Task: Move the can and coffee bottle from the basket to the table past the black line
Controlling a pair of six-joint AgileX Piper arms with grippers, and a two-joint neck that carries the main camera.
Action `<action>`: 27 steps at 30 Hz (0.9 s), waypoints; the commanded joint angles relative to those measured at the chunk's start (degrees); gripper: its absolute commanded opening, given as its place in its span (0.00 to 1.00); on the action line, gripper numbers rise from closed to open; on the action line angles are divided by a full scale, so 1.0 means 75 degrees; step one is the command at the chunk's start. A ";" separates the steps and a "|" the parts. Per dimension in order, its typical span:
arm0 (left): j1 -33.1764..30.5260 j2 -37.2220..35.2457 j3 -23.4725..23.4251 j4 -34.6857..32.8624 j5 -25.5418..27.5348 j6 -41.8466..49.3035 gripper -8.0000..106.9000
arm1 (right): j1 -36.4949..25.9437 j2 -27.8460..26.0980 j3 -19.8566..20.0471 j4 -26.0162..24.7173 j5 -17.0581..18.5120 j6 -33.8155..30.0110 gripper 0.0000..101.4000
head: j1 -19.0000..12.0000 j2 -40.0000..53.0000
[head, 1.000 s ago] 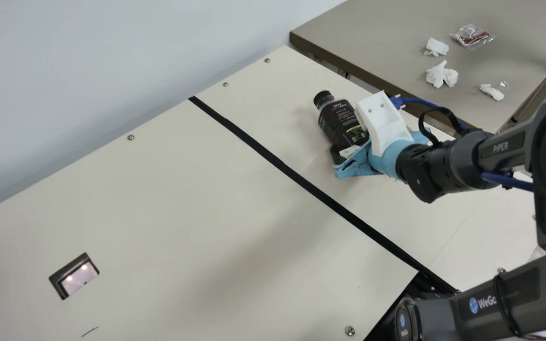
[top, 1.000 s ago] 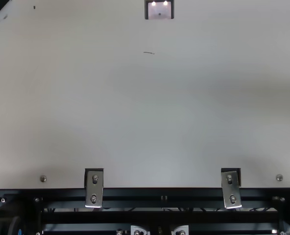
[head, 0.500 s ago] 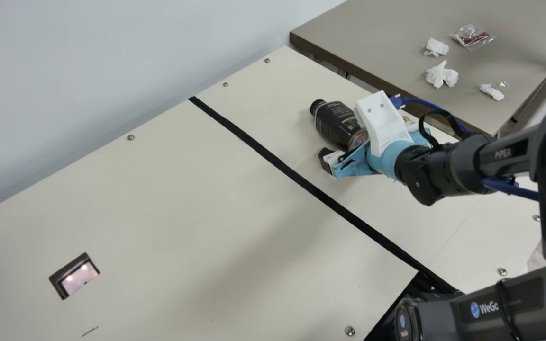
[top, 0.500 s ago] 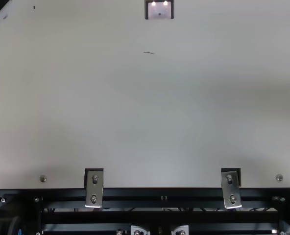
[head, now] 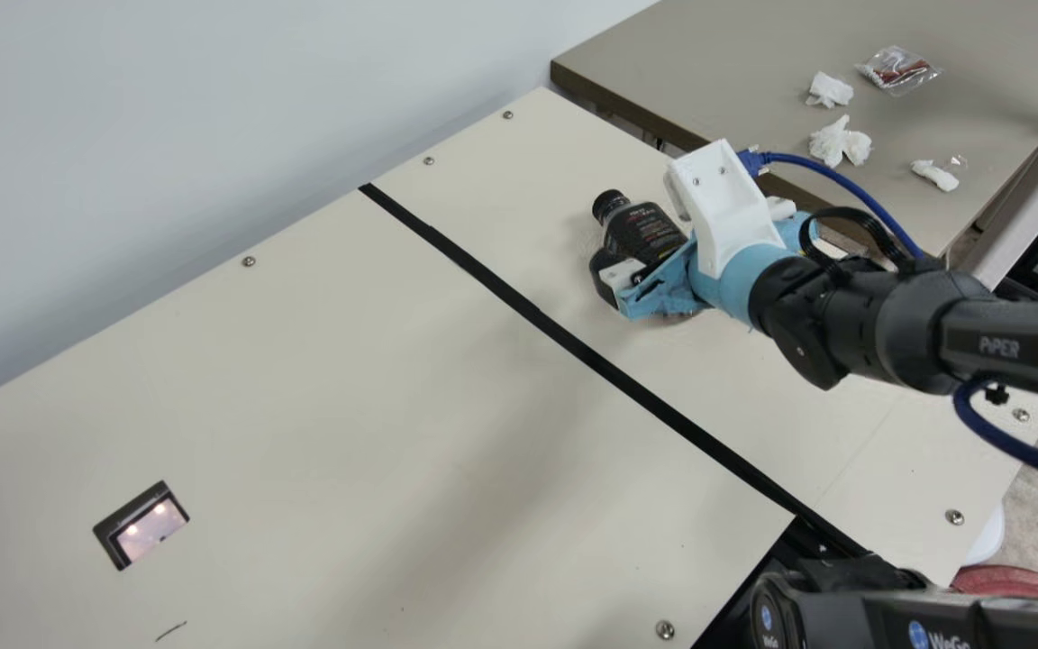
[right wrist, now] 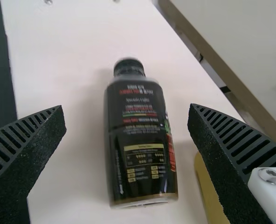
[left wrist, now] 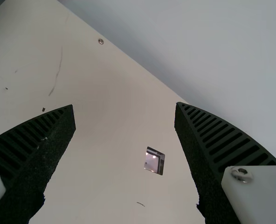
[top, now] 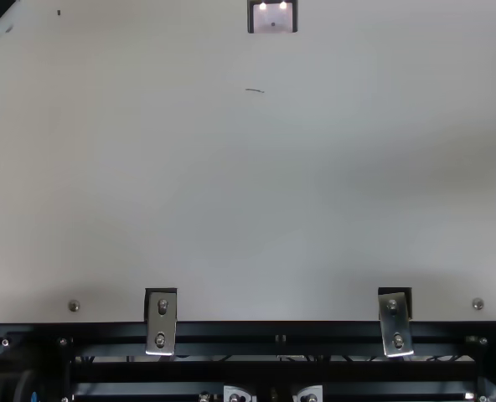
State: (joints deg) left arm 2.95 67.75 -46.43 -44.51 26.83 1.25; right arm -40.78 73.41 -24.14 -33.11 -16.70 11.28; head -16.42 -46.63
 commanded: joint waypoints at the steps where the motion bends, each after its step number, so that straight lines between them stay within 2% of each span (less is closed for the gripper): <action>1: 0.0000 0.0000 0.0000 0.0000 0.0000 0.0000 0.85 | 0.0119 -0.0263 -0.0025 -0.0133 0.0135 0.0268 1.00 | -0.0038 -0.0181; 8: 0.0000 0.0000 0.0000 0.0000 0.0000 0.0000 0.85 | 0.0702 -0.0920 -0.0048 -0.0560 0.0547 0.1056 1.00 | -0.0038 -0.0181; 17: 0.0000 0.0000 0.0000 0.0000 0.0000 0.0000 0.85 | 0.1862 -0.1704 0.0012 -0.0913 0.1164 0.2083 1.00 | -0.0058 -0.0052; 23: 0.0000 0.0000 0.0000 0.0000 0.0000 0.0000 0.85 | 0.2802 -0.2246 -0.0013 -0.0789 0.1731 0.2458 1.00 | -0.0124 0.0345; 27: 0.0000 0.0000 0.0000 0.0000 0.0000 0.0000 0.85 | 0.3531 -0.2627 -0.0080 -0.0451 0.2221 0.2458 1.00 | -0.0187 0.0772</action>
State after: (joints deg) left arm 2.95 67.75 -46.43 -44.51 26.83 1.25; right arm -17.34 54.61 -24.57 -37.56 -1.51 30.03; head -16.42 -42.23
